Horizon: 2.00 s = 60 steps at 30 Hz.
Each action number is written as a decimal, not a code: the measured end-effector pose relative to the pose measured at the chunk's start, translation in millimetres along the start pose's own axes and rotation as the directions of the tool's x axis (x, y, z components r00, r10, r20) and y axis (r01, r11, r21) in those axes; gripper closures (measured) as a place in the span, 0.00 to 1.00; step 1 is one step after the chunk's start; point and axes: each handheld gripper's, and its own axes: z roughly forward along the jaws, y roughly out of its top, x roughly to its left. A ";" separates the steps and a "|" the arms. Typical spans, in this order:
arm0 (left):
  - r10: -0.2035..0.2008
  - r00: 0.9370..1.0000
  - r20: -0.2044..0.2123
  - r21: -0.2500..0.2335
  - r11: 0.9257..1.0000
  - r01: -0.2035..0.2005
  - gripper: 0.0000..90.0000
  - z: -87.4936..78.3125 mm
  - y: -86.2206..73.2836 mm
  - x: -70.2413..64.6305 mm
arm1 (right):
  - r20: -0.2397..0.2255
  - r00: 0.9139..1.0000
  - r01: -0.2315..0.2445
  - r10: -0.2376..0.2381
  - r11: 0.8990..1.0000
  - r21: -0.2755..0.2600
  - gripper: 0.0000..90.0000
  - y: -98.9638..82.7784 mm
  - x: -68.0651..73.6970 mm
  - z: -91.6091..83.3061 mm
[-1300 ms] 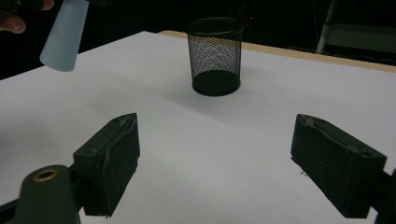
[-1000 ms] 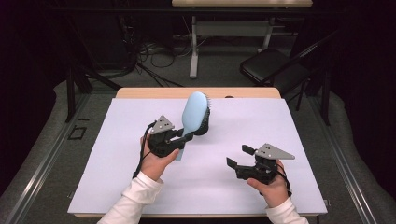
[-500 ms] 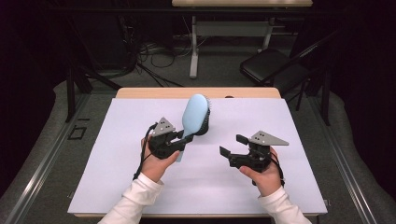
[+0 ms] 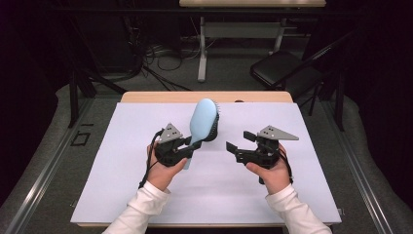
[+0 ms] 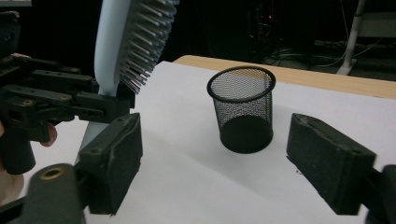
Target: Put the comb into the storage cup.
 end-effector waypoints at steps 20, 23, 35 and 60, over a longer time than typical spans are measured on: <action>0.014 1.000 -0.005 0.001 1.000 -0.014 0.78 1.0 -1.5 -3.9 | -0.070 0.997 -0.039 0.040 0.999 0.005 0.27 24.5 10.2 15.9; 0.015 1.000 -0.007 0.000 1.000 -0.015 0.78 1.3 -1.7 -4.4 | -0.089 0.995 -0.043 0.043 0.999 -0.001 0.27 27.9 11.9 16.5; 0.022 1.000 -0.008 -0.005 1.000 -0.022 0.78 1.8 -2.6 -6.2 | -0.115 0.993 -0.040 0.036 0.999 -0.034 0.24 40.5 14.1 17.9; 0.046 0.999 -0.023 -0.016 0.999 -0.047 0.78 5.5 -6.0 -11.9 | -0.095 0.993 -0.074 0.068 0.995 -0.064 0.14 48.3 15.9 25.8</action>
